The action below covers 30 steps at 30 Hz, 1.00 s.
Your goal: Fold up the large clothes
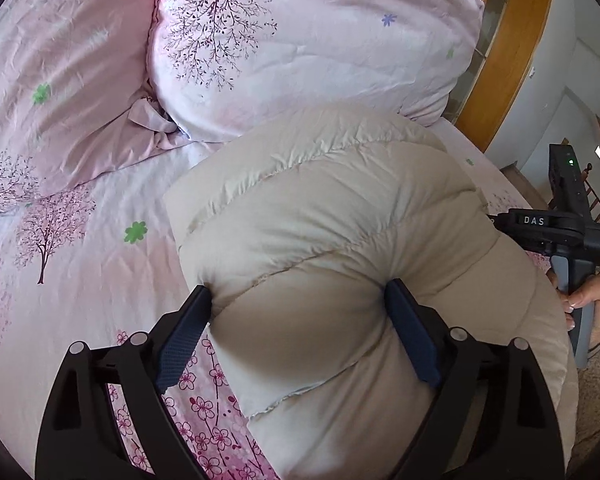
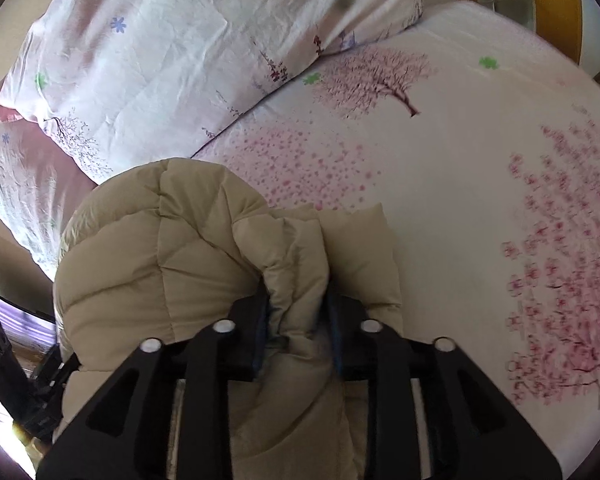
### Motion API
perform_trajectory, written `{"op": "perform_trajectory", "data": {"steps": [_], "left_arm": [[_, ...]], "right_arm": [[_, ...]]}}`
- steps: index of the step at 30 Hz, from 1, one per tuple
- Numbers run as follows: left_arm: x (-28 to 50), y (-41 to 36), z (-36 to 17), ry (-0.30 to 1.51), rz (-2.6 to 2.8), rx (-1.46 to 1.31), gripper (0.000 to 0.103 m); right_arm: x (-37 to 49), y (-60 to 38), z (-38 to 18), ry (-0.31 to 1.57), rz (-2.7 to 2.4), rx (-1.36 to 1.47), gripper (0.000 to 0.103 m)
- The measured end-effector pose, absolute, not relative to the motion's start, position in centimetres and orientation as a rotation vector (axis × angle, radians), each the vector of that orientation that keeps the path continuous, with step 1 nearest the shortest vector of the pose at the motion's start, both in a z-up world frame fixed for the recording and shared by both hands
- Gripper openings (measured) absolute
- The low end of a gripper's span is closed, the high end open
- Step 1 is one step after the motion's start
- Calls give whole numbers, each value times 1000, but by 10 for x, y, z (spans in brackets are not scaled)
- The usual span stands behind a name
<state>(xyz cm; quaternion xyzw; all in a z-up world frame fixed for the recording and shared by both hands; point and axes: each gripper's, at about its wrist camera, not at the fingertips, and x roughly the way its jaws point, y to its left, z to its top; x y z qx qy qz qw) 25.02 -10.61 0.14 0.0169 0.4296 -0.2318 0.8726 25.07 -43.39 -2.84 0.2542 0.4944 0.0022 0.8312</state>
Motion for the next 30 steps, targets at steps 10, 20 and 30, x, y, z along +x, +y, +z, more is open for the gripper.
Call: {"op": "perform_trajectory", "data": {"steps": [10,20,30], "left_arm": [[225,-95,27,832,-447,52,89],[158,-95,64,780,-628,26,89],[157,-120,20,886,-571,144,90]], "right_arm": [[181,-411,32,848,4,385,42],[114,-365,32,835,184,329,42],[119,-364,-16,950,180,393,43]]}}
